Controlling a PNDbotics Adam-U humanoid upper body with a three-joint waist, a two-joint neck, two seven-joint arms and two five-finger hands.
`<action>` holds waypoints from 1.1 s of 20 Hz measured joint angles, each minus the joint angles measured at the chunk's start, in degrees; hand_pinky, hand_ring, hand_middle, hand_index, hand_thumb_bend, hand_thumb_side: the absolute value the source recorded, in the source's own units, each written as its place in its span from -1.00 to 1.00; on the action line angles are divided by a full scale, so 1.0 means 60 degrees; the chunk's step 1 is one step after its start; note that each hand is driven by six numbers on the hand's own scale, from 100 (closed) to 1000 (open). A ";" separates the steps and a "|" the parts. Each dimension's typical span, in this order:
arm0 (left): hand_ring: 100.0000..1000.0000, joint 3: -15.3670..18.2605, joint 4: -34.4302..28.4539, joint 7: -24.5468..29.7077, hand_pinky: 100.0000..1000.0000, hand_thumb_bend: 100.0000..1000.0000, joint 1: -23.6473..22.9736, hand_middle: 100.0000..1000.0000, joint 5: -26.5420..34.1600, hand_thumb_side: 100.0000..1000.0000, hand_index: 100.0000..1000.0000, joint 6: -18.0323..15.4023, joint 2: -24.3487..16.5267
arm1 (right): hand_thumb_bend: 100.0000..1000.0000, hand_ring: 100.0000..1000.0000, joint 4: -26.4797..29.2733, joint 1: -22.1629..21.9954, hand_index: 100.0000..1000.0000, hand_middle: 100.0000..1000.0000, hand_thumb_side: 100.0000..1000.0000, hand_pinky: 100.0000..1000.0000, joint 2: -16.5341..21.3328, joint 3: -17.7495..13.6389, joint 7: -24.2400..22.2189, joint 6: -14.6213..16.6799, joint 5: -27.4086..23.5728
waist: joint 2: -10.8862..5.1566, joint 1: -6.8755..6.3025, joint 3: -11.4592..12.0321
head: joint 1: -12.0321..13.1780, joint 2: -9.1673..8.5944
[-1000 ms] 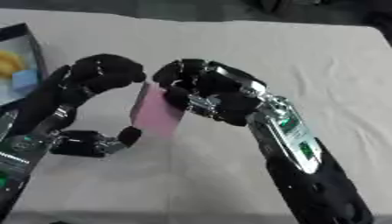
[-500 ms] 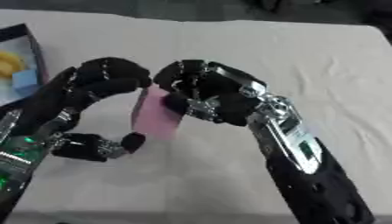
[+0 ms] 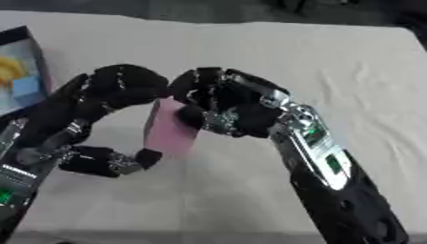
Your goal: Pick up the objects with one hand, pass them to the other hand, and then place them into the box on the other side of the table.
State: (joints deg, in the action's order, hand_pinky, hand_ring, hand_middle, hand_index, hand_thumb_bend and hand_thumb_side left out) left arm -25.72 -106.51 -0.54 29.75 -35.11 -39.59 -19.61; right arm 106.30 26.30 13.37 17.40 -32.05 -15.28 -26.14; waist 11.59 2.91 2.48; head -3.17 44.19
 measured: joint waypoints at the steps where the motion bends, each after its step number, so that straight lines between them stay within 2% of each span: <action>1: 0.60 -0.0021 0.0001 0.0017 0.55 -0.64 0.0014 0.44 -0.0019 -1.00 0.91 -0.0007 0.0002 | -0.54 -0.08 0.0000 0.0000 0.30 -0.05 -0.80 0.79 0.0002 0.0001 -0.0037 -0.0001 0.0000 | 0.0000 -0.0001 -0.0004 | 0.0000 0.0000; 3: 0.60 -0.0040 0.0003 0.0039 0.54 -0.63 0.0069 0.43 -0.0033 -1.00 0.90 -0.0019 0.0023 | -0.54 -0.08 0.0003 0.0000 0.30 -0.05 -0.80 0.79 0.0006 0.0003 -0.0109 -0.0012 0.0000 | 0.0000 -0.0001 -0.0010 | 0.0002 0.0000; 8: 0.53 -0.0098 0.0005 0.0087 0.53 -0.72 0.0130 0.23 -0.0030 -1.00 0.82 -0.0060 0.0075 | -0.54 -0.08 0.0009 0.0001 0.30 -0.05 -0.80 0.79 0.0009 0.0004 -0.0195 -0.0048 0.0000 | 0.0001 -0.0007 -0.0039 | 0.0009 0.0000; 10: 0.50 -0.0131 0.0005 0.0109 0.53 -0.82 0.0158 0.06 0.0000 -1.00 0.72 -0.0082 0.0075 | -0.54 -0.08 0.0026 0.0002 0.30 -0.05 -0.80 0.79 0.0010 0.0004 -0.0213 -0.0063 -0.0001 | 0.0001 -0.0014 -0.0046 | 0.0011 0.0000; 11: 0.49 -0.0135 0.0007 0.0115 0.52 -0.82 0.0159 0.04 0.0033 -1.00 0.72 -0.0088 0.0077 | -0.54 -0.08 0.0036 0.0002 0.30 -0.05 -0.80 0.79 0.0011 0.0004 -0.0221 -0.0070 -0.0001 | 0.0001 -0.0020 -0.0048 | 0.0011 0.0000; 16: 0.32 -0.0190 0.0043 0.0123 0.50 -0.98 0.0162 -0.41 0.0347 -1.00 0.47 -0.0096 0.0084 | -0.49 -0.08 0.0068 0.0002 0.30 -0.04 -0.79 0.79 0.0011 0.0004 -0.0253 -0.0099 -0.0005 | 0.0001 -0.0029 -0.0055 | 0.0013 0.0000; 18: 0.28 -0.0199 0.0064 0.0130 0.51 -1.00 0.0162 -0.49 0.0562 -1.00 0.39 -0.0095 0.0108 | -0.40 -0.07 0.0085 0.0002 0.30 -0.03 -0.71 0.79 0.0011 0.0004 -0.0257 -0.0103 -0.0009 | 0.0001 -0.0029 -0.0056 | 0.0013 0.0000; 19: 0.24 -0.0206 0.0065 0.0133 0.51 -1.00 0.0162 -0.57 0.0676 -1.00 0.32 -0.0087 0.0146 | -0.22 -0.05 0.0094 0.0002 0.35 -0.02 -0.54 0.80 0.0011 0.0004 -0.0259 -0.0106 -0.0012 | 0.0001 -0.0029 -0.0056 | 0.0013 0.0000; 22: 0.22 -0.0250 0.0068 0.0150 0.50 -1.00 0.0162 -0.62 0.0998 -1.00 0.28 -0.0016 0.0170 | 0.00 -0.02 0.0121 0.0001 0.44 0.07 -0.30 0.80 0.0017 0.0007 -0.0271 -0.0117 -0.0072 | 0.0001 -0.0030 -0.0056 | 0.0014 0.0000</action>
State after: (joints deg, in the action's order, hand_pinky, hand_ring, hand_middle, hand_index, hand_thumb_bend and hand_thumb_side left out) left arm -27.22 -106.11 0.36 30.72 -29.13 -39.69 -18.59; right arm 107.02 26.30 13.48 17.44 -33.68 -15.98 -26.57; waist 11.60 2.73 2.15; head -3.09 44.20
